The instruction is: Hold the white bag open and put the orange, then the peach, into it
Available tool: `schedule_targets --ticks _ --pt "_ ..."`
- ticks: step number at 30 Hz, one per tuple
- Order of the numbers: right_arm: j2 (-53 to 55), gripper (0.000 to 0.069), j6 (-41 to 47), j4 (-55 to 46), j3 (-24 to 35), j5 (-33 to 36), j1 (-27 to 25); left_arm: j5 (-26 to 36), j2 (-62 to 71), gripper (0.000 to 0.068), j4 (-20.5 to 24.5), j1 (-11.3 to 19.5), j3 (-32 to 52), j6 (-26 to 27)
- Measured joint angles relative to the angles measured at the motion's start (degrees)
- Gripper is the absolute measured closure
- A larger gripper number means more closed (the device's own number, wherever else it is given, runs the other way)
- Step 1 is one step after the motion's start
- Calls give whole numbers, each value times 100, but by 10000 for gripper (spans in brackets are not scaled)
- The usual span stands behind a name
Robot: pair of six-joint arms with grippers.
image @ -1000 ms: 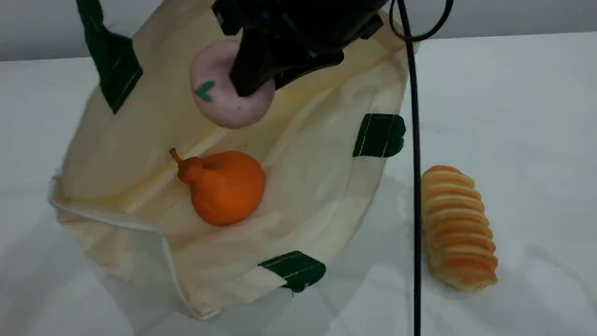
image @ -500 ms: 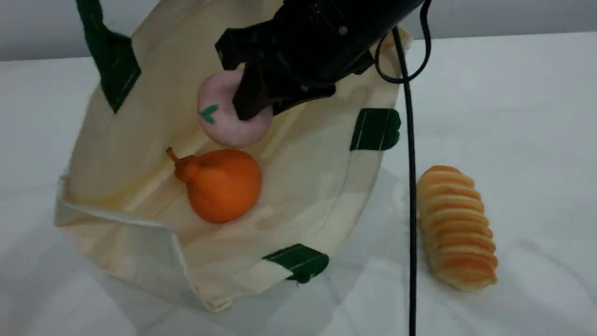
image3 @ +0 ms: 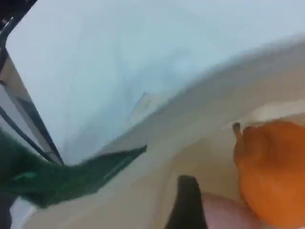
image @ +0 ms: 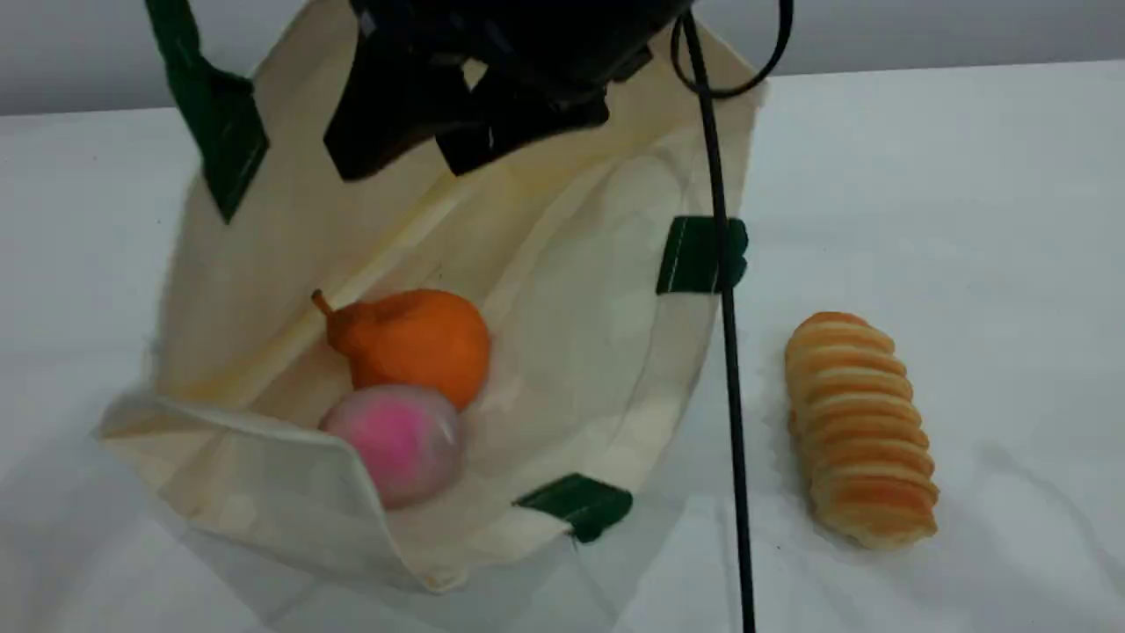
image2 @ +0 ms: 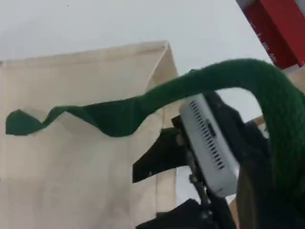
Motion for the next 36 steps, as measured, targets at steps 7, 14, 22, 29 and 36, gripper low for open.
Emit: schedule_targets --ticks 7,14,22,29,36 --pt "-382 177 60 -238 11 725 -561 0 0 624 0 0 0 96" --pt "-931 177 60 -279 11 1795 -1511 0 5 624 0 0 26 302" --pt "-1694 177 49 96 11 2427 -2428 0 5 582 285 0 26 612" --pt "-2490 177 49 336 11 2594 -2684 -11 5 386 703 0 26 606" --pt "-3027 183 22 1276 11 3413 -2684 -11 -11 254 737 0 26 606"
